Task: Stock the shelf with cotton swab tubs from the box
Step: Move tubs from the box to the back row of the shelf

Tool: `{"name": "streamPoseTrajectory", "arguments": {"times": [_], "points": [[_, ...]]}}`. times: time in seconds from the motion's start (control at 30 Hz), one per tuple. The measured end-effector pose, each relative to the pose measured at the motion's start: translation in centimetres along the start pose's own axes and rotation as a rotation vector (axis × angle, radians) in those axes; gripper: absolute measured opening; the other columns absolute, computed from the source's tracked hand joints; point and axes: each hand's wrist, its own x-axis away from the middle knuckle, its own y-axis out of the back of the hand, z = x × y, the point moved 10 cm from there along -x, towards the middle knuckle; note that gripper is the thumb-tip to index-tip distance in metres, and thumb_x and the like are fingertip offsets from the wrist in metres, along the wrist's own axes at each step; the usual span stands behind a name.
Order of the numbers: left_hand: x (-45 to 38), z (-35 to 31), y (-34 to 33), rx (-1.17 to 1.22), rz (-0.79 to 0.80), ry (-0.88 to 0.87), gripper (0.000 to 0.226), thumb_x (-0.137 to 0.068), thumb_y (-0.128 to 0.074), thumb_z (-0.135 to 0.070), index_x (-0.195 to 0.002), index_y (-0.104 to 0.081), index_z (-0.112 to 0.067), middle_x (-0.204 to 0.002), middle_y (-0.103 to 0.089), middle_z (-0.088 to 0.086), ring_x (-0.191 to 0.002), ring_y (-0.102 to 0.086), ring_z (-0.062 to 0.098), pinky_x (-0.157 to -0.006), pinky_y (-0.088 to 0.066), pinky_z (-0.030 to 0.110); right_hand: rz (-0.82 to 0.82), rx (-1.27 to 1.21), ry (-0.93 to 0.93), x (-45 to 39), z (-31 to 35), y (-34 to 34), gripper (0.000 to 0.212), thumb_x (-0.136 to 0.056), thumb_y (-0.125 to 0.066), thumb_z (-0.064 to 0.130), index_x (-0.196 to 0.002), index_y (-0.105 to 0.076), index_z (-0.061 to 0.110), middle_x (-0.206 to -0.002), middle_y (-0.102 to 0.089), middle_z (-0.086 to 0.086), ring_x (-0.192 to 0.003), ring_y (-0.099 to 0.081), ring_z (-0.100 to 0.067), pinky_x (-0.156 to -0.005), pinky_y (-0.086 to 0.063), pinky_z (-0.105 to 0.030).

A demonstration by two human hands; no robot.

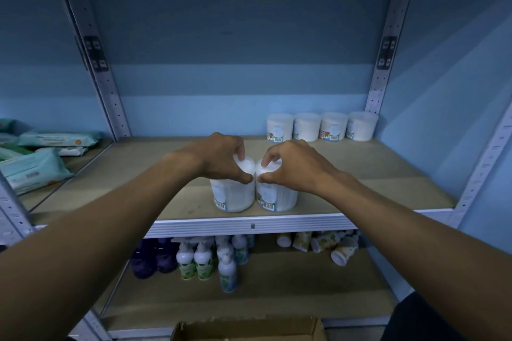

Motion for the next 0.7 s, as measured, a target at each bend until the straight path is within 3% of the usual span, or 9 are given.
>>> {"name": "streamPoseTrajectory", "arguments": {"times": [0.2,0.4,0.53,0.7], "points": [[-0.3,0.7,-0.4,0.043,-0.022,-0.03,0.052,-0.067,-0.075,-0.062,-0.107,-0.059,-0.033,-0.12,-0.061,-0.011,-0.103,-0.055,0.015,-0.083,-0.047,0.032,0.01,0.021,0.012,0.2,-0.1,-0.3,0.036,-0.075,-0.076,0.054,-0.104,-0.072,0.032,-0.113,-0.064,0.007,-0.108,-0.058,-0.013,-0.085,-0.05,-0.034],[-0.1,0.7,-0.4,0.037,-0.016,-0.017,0.065,-0.06,-0.075,-0.072,-0.113,-0.06,-0.038,-0.12,-0.059,-0.011,-0.105,-0.053,0.014,-0.085,-0.046,0.032,0.119,0.002,0.008,0.4,0.1,-0.4,0.056,-0.067,-0.08,0.062,-0.113,-0.068,0.033,-0.121,-0.063,0.008,-0.115,-0.056,-0.012,-0.093,-0.049,-0.034],[0.6,-0.3,0.4,-0.03,-0.049,-0.056,0.066,-0.061,-0.077,-0.066,-0.118,-0.061,-0.037,-0.127,-0.057,-0.011,-0.116,-0.05,0.013,-0.094,-0.047,0.036,0.119,0.078,0.02,1.1,0.6,1.1,0.057,-0.069,-0.085,0.047,-0.121,-0.064,0.033,-0.125,-0.06,0.006,-0.123,-0.048,-0.013,-0.095,-0.046,-0.035],[1.2,-0.6,0.5,-0.032,-0.061,-0.079,0.037,-0.068,-0.086,-0.038,-0.102,-0.072,-0.032,-0.112,-0.065,-0.013,-0.101,-0.056,0.008,-0.081,-0.049,0.027,0.048,0.256,0.068,1.6,1.1,0.7,0.036,-0.078,-0.074,0.014,-0.107,-0.069,0.035,-0.114,-0.065,0.003,-0.104,-0.061,-0.022,-0.078,-0.053,-0.036]]}}
